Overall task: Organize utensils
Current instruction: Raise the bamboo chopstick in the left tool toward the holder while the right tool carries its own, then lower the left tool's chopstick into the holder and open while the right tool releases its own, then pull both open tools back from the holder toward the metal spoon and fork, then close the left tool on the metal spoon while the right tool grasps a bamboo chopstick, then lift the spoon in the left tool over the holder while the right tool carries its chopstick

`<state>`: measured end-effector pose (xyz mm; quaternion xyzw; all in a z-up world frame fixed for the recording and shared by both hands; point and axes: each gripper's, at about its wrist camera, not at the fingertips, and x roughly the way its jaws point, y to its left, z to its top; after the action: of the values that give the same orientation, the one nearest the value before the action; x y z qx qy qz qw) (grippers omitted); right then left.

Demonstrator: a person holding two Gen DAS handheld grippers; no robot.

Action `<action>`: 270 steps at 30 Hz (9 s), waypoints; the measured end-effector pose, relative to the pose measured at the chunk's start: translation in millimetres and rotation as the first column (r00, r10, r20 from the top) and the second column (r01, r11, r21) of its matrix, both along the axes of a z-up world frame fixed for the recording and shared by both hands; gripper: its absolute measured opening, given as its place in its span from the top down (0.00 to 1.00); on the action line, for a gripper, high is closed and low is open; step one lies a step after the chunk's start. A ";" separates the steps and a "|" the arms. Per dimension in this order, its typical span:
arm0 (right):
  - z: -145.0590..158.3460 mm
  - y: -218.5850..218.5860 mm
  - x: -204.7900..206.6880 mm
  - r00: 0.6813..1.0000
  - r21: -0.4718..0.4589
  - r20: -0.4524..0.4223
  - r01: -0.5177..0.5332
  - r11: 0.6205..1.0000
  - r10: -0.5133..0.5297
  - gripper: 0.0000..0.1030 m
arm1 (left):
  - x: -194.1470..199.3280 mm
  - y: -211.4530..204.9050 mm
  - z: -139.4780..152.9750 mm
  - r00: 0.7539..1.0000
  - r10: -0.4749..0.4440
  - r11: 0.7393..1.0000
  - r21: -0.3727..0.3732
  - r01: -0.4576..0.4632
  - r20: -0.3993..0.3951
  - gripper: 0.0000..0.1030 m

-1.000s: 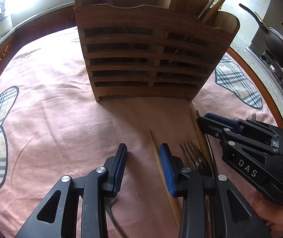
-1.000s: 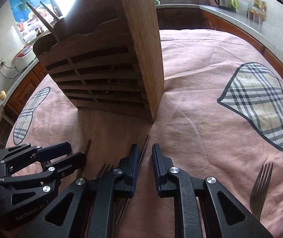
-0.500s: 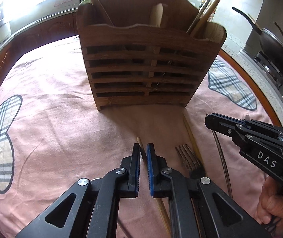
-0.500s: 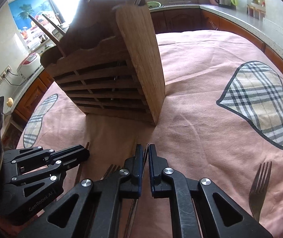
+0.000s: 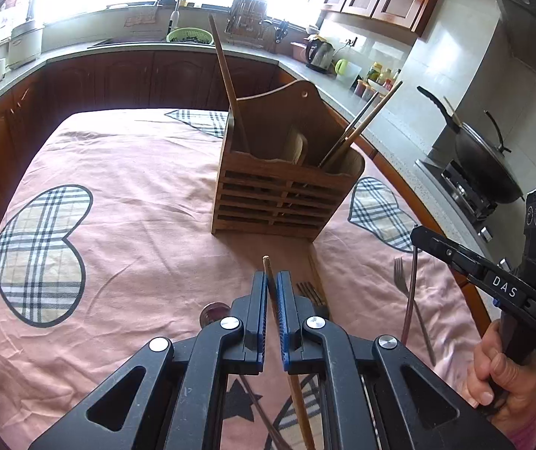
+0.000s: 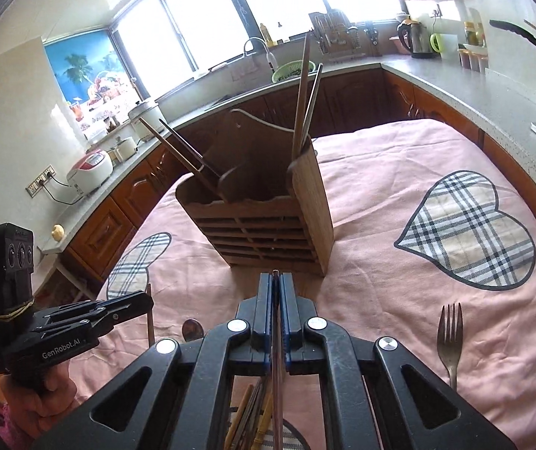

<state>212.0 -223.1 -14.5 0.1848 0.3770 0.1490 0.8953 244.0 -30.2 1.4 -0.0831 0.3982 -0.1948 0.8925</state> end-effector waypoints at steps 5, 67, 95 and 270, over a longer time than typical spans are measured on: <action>26.2 -4.2 -21.7 0.998 -0.004 0.066 0.017 1.000 -0.016 0.96 | -31.9 19.8 22.7 0.999 0.013 1.000 -0.021 -0.012 0.042 0.96; 136.3 -28.1 30.8 0.905 0.042 0.384 0.181 0.983 -0.183 0.96 | -6.7 55.1 143.2 0.902 0.141 0.985 -0.150 -0.086 0.408 0.97; 47.1 -14.7 85.5 0.934 -0.002 0.269 0.244 0.970 -0.234 0.96 | 126.9 24.1 43.8 0.953 0.220 0.972 -0.134 -0.195 0.210 0.97; 34.0 9.9 -33.6 0.990 -0.022 0.118 0.077 0.997 -0.074 0.95 | -73.9 46.2 40.4 0.981 0.168 0.986 -0.033 -0.165 0.098 0.70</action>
<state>178.4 -213.2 19.6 0.1781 0.3186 0.1209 0.9231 170.0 15.9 41.9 -0.1172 0.3419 -0.1283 0.9236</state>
